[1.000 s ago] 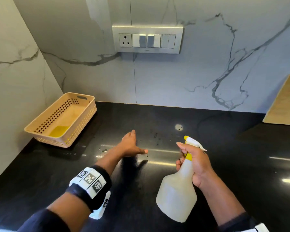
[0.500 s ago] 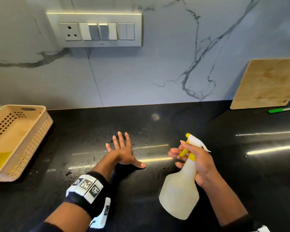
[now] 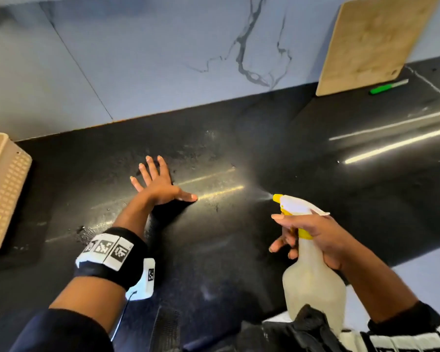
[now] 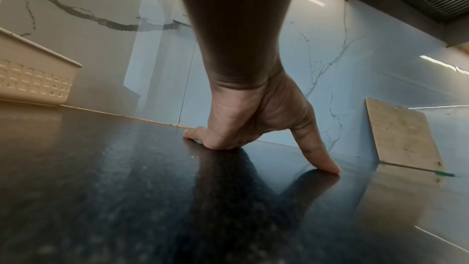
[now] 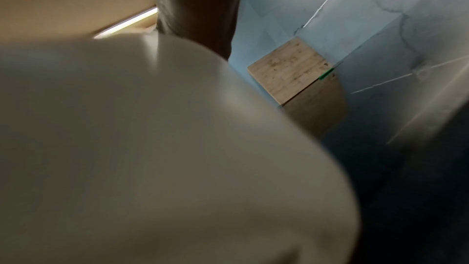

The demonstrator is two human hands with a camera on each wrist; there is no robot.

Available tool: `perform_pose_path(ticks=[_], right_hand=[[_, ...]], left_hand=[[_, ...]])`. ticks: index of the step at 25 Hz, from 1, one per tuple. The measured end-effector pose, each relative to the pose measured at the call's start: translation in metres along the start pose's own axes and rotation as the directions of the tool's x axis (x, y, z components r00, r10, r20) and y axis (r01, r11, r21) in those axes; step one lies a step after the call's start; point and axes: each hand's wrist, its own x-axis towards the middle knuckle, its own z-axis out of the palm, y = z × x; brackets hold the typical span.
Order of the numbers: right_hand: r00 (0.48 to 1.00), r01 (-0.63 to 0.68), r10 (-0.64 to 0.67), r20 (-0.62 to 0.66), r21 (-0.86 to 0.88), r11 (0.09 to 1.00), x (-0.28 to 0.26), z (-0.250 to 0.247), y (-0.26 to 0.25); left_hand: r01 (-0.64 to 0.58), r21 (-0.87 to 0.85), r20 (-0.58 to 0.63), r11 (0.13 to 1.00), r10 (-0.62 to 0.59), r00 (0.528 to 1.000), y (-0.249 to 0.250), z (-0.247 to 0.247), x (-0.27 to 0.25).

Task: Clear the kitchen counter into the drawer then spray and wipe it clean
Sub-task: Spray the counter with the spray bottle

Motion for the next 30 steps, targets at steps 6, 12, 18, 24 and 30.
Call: perform_pose_path(ticks=[6,12,18,24,30], right_hand=[[0.992,0.123,-0.123,0.022,-0.001,0.992,-0.038,-0.036,0.046],[0.989,0.128,-0.133,-0.058,-0.092,0.988,-0.108,-0.098,0.111],[0.931,0.278,-0.264,-0.25,0.02,0.961,-0.164,-0.168,0.153],[0.928,0.332,-0.326,-0.18,-0.001,0.943,-0.193,-0.205,0.156],[0.943,0.284,-0.28,-0.178,-0.008,0.959,-0.158,-0.209,0.098]], left_hand=[[-0.021,-0.018,-0.149,1.0,0.018,0.989,0.024,0.023,-0.02],[-0.173,0.038,-0.135,0.984,0.177,0.975,0.092,0.099,-0.071],[-0.204,0.062,-0.19,0.977,0.212,0.959,0.158,0.137,-0.12],[-0.14,0.095,-0.086,0.986,0.148,0.985,0.192,0.169,-0.137],[-0.08,0.096,-0.046,0.992,0.084,0.995,0.196,0.17,-0.133]])
